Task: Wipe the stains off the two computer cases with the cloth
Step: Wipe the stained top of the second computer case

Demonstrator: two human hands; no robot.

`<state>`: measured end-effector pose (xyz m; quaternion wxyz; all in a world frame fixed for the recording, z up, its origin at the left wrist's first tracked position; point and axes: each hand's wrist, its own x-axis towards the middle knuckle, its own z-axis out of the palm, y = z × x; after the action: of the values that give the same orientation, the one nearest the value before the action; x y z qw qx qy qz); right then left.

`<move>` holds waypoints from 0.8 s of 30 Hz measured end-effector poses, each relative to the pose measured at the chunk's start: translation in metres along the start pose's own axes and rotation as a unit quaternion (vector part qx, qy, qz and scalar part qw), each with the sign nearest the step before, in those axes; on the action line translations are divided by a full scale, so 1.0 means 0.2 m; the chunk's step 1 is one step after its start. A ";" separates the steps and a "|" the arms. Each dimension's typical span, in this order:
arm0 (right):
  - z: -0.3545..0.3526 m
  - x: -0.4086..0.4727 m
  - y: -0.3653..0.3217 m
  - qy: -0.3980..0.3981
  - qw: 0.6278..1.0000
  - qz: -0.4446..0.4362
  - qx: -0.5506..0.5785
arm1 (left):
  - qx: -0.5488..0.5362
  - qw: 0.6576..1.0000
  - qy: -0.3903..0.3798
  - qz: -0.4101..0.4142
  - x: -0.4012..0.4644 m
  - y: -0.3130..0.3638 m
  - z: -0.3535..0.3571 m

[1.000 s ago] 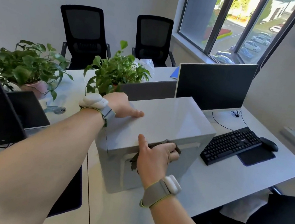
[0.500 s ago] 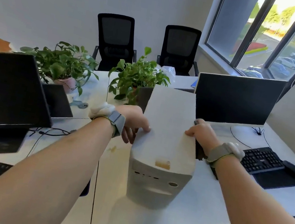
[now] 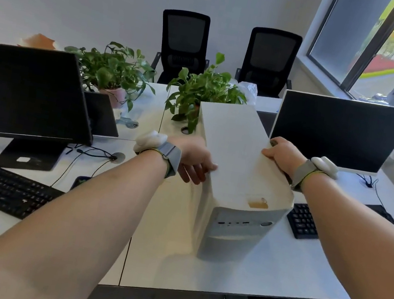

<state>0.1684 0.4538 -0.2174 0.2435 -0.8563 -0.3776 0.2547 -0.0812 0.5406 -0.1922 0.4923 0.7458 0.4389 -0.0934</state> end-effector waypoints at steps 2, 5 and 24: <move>0.01 -0.04 0.00 0.024 0.999 0.014 0.015 | 0.014 0.999 0.030 0.017 0.00 -0.02 0.01; 0.00 -0.15 -0.04 0.079 0.990 0.015 -0.117 | 0.058 0.994 0.086 0.047 0.00 -0.03 0.02; 0.98 -0.71 -1.23 0.021 0.974 -0.221 0.036 | 0.183 0.961 0.184 0.095 -0.64 -1.01 -0.66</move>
<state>-0.1651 0.5348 -0.1796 0.3319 -0.7476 -0.5429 0.1903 -0.3484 0.6027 -0.1850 0.2647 0.8658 0.4243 0.0141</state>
